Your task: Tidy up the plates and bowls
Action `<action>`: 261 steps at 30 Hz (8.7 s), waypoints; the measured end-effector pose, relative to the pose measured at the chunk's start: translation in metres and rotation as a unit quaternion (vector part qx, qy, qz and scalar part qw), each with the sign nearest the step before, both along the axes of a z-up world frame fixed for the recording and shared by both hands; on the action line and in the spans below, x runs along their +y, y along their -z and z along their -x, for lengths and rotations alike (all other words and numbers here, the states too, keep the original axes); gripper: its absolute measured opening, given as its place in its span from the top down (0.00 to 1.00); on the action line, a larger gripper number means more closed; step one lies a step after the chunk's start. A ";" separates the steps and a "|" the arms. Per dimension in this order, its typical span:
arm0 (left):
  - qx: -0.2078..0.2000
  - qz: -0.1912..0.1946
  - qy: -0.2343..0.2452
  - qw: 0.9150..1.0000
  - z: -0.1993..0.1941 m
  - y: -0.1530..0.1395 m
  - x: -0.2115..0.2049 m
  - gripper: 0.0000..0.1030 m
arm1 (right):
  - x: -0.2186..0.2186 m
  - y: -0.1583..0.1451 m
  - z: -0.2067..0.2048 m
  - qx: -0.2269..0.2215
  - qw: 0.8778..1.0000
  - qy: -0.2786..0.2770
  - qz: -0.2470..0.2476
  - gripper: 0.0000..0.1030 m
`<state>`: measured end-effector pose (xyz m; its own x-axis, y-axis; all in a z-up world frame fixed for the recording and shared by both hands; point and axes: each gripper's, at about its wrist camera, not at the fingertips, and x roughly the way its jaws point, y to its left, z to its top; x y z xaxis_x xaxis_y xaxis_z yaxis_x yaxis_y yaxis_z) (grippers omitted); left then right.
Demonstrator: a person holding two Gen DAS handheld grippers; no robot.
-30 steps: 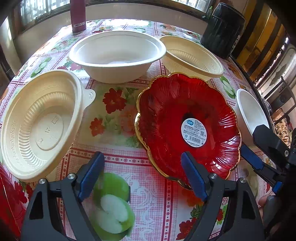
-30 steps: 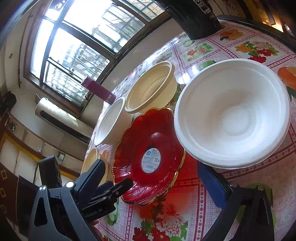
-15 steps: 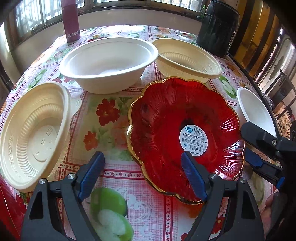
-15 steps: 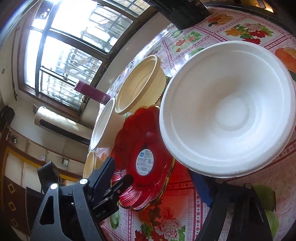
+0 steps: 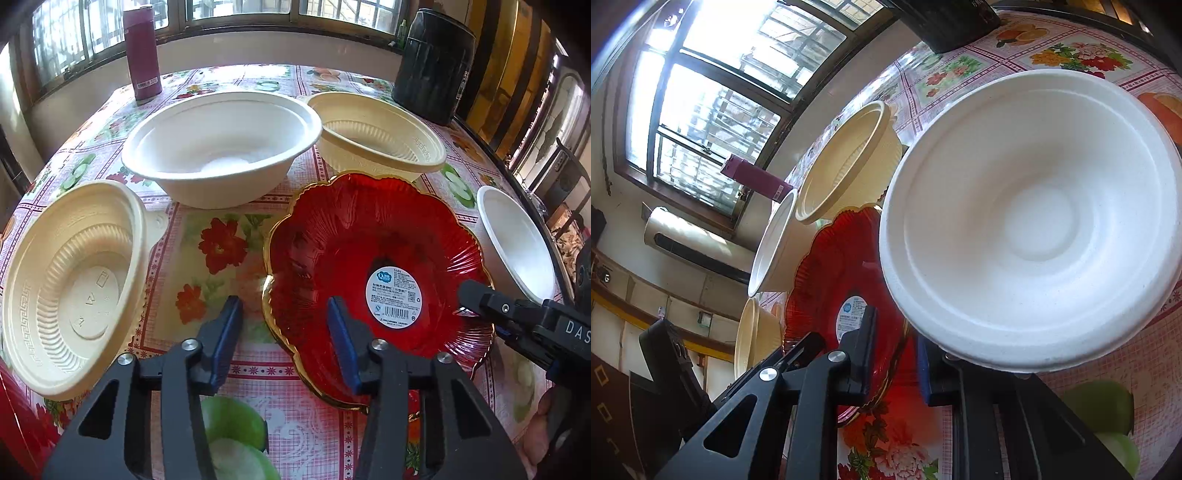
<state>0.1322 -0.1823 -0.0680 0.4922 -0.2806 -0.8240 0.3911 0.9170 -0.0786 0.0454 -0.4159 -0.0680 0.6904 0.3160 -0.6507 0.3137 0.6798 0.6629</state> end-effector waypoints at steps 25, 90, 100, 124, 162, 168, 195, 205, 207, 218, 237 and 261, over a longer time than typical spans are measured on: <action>0.015 0.008 0.006 1.000 0.030 -0.003 0.018 0.75 | 0.028 -0.009 0.025 0.005 0.999 -0.028 0.034 0.81; 0.025 0.041 -0.214 0.976 0.119 -0.042 0.315 0.47 | 0.380 -0.051 0.005 0.013 0.920 -0.364 0.144 0.33; -0.011 0.053 -0.230 0.972 0.136 -0.075 0.333 0.19 | 0.350 -0.084 0.021 -0.023 0.922 -0.355 0.154 0.14; 0.012 0.024 -0.060 0.998 0.098 -0.079 0.162 0.00 | 0.128 -0.061 0.033 -0.017 0.984 -0.130 0.122 0.04; 0.050 0.026 0.030 0.998 0.061 -0.082 0.088 0.00 | 0.061 -0.083 0.045 -0.074 0.987 -0.063 0.127 0.03; 0.044 0.030 -0.031 0.998 0.014 -0.114 0.151 0.00 | 0.112 -0.102 -0.001 -0.090 0.983 -0.120 0.103 0.03; 0.098 -0.083 -0.144 0.981 -0.094 -0.065 0.185 0.00 | 0.158 -0.042 -0.099 -0.070 0.982 -0.169 -0.042 0.02; 0.123 -0.076 -0.142 0.979 -0.097 -0.056 0.172 0.00 | 0.160 -0.028 -0.100 -0.055 0.981 -0.172 -0.065 0.02; 0.131 -0.070 -0.137 0.979 -0.098 -0.053 0.169 0.00 | 0.162 -0.025 -0.101 -0.049 0.981 -0.172 -0.068 0.02; 0.146 -0.033 -0.144 0.978 -0.099 -0.044 0.167 0.00 | 0.170 -0.029 -0.102 -0.056 0.982 -0.174 -0.051 0.05; 0.139 -0.026 -0.133 0.981 -0.099 -0.037 0.168 0.48 | 0.174 -0.019 -0.108 -0.025 0.984 -0.176 -0.002 0.54; 0.134 -0.023 -0.101 0.986 -0.087 -0.034 0.165 0.91 | 0.174 -0.018 -0.109 -0.017 0.985 -0.170 0.026 0.88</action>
<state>0.2196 -0.0169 -0.0340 0.2967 -0.1583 -0.9418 0.1708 0.9791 -0.1108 0.1548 -0.2416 -0.0502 0.5725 0.5001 -0.6498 0.0397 0.7747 0.6311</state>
